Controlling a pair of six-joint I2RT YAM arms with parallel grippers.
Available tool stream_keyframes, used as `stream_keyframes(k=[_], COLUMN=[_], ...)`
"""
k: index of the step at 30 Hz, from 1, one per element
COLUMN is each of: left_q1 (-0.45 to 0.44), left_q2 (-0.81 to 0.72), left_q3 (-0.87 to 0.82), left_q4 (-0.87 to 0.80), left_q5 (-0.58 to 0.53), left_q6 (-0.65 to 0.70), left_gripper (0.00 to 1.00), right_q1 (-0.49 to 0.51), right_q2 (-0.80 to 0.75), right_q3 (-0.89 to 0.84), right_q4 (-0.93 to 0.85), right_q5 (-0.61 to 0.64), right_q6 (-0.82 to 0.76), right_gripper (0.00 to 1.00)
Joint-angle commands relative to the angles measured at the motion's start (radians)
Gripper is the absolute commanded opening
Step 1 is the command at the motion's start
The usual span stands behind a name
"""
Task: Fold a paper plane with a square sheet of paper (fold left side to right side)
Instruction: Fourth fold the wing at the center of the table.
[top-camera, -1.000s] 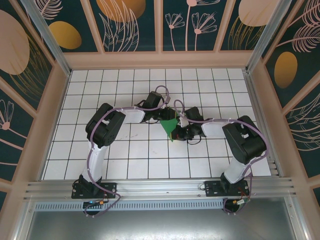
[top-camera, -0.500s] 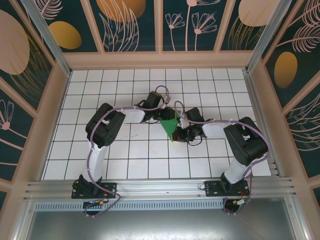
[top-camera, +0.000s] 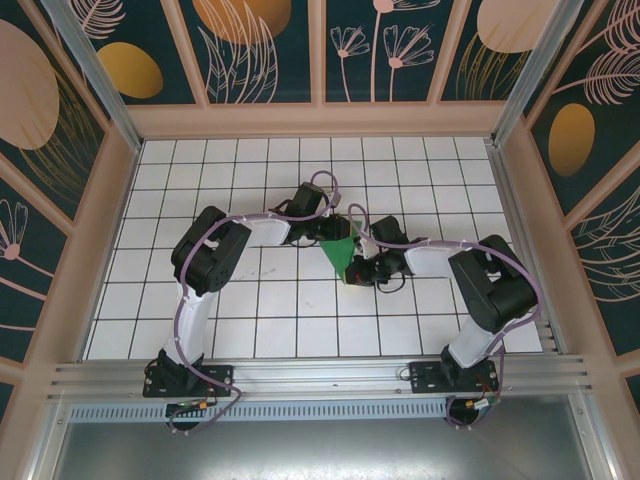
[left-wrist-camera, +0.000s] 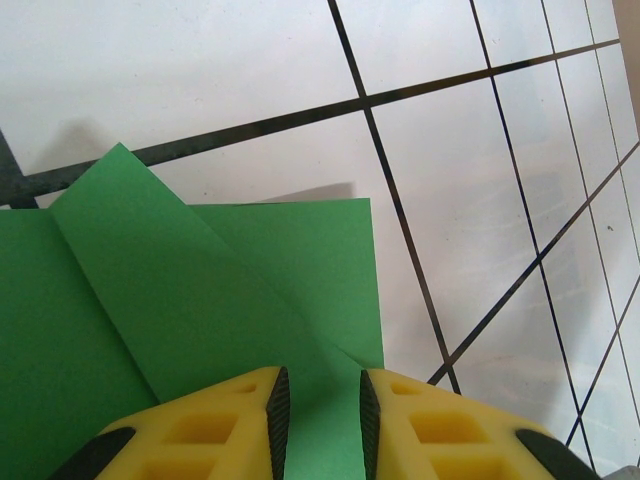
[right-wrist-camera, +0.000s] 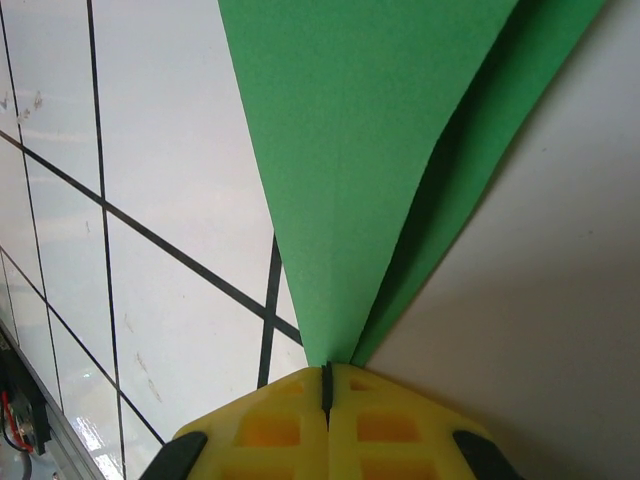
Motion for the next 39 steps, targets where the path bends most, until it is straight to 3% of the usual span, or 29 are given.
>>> stream_keyframes(k=[1,13,25,39], left_q1=[0.013,0.013,0.011,0.037], left_q2=[0.039,0.019,0.011,-0.221], left_q3=[-0.013,-0.027,-0.027,0.005], left_q4=[-0.109,-0.093,-0.077,-0.152], left_q5=[-0.07,-0.06,-0.037,-0.093], left_q6=[0.028,0.02,0.009,0.049], left_gripper=[0.29,0.3,0.3,0.48], right_q1=[0.016,-0.095,-0.08,-0.074], right_q2=[-0.014,-0.146,0.06,0.113], right_q3=[-0.031,-0.067,0.076,0.047], right_q4=[-0.135,0.108,0.18,0.094], right_q5=[-0.002,-0.156,-0.078,0.005], right_q6=[-0.023,0.101,0.109,0.064], right_gripper=[0.0,0.0,0.0,0.0])
